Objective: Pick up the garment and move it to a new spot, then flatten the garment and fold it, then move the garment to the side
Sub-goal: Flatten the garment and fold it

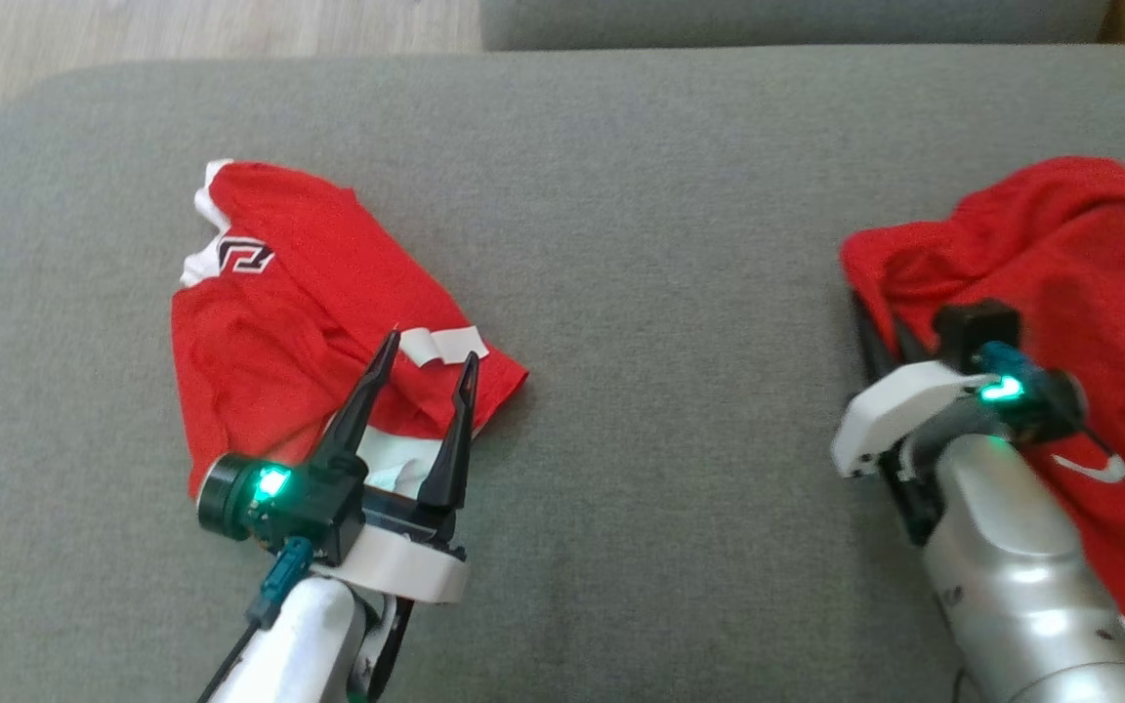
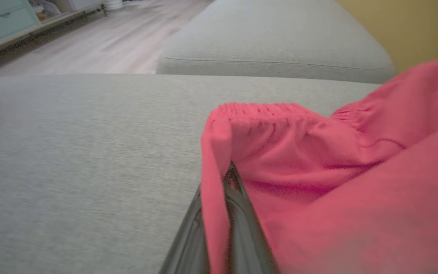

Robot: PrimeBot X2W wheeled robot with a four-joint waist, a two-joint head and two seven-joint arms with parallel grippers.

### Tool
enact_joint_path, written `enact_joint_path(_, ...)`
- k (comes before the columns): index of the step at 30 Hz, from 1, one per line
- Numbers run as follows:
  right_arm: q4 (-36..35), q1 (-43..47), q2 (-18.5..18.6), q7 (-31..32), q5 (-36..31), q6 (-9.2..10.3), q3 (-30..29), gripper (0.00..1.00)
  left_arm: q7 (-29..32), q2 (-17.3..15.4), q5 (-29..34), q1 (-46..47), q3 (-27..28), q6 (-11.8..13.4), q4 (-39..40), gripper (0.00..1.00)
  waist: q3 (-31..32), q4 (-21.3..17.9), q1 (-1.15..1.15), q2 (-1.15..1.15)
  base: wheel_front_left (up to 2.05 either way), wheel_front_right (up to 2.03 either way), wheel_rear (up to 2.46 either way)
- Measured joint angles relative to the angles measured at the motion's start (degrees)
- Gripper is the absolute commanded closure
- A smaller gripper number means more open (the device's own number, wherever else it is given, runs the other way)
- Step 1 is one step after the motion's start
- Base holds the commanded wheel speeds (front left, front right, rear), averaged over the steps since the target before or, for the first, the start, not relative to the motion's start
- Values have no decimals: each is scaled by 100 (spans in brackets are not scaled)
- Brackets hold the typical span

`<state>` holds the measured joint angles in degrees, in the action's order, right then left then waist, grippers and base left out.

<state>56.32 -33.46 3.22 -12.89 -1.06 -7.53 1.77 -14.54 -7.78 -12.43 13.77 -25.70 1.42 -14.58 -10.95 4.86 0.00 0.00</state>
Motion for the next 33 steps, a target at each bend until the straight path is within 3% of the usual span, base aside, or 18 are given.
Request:
enact_joint_path(5,-332,23,8,-94,983,0,1213,100,-1,0,0,-5,1,1,-12,0,173,-112,0,0,0,0,0)
enact_joint_path(15,-1330,543,25,-126,2284,0,3115,100,-1,1,-2,-48,1,4,-38,0,454,-195,-1,0,0,0,0)
enact_joint_path(20,-1850,658,29,267,3138,0,4131,100,-1,-1,-3,-187,8,10,-37,0,560,-151,-1,0,0,0,0)
enact_joint_path(26,-1496,645,194,453,3428,0,4022,100,0,1,-3,-214,8,10,-12,0,519,-91,-1,0,0,0,0)
enact_joint_path(33,-673,322,270,486,3226,0,3811,100,0,2,-3,-210,5,10,-1,0,383,-49,0,0,0,0,0)
